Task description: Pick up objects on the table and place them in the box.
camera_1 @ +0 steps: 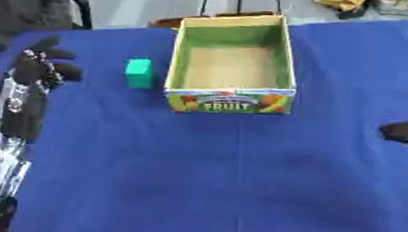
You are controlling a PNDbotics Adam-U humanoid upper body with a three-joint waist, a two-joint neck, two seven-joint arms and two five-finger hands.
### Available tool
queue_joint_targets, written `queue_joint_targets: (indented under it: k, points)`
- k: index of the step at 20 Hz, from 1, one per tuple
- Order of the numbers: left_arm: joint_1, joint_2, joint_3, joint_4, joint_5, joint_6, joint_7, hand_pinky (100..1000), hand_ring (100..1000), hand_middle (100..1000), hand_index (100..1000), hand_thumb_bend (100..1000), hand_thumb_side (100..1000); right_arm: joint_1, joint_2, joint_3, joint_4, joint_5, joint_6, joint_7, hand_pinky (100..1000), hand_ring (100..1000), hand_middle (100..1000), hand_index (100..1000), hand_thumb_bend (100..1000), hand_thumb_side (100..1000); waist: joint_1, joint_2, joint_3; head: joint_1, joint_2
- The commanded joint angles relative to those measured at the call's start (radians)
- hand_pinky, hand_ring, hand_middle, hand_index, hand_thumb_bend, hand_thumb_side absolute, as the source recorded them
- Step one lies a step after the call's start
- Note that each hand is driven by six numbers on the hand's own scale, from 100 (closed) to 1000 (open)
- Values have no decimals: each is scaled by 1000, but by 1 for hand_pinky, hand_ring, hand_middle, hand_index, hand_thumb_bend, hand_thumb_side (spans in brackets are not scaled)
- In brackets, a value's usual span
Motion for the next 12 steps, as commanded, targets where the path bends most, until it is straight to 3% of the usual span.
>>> queue_joint_targets:
  k: [1,8,10,12]
  points:
    - [-1,31,11,-13,-4,-1,-3,659,622,657,876,731,752,-2,-16,-6,-28,-6,-2,-3,747,695,518,550,100,853,-7,-19,2,-2,-9]
    - [-1,36,11,-10,-9,5,-12,663,625,661,880,729,749,-1,-17,-7,-29,-6,-1,-3,747,695,518,550,100,854,-6,-20,2,0,-8]
    - [-4,53,9,-9,-15,8,-23,669,633,669,885,733,731,0,-16,-7,-29,-6,-1,-3,747,695,518,551,100,854,-6,-21,-1,-2,-7]
    - [-14,89,7,-6,-33,19,-41,681,662,694,898,707,654,1,-18,-6,-29,-6,-1,-2,747,695,519,550,100,853,-6,-23,2,-2,-5]
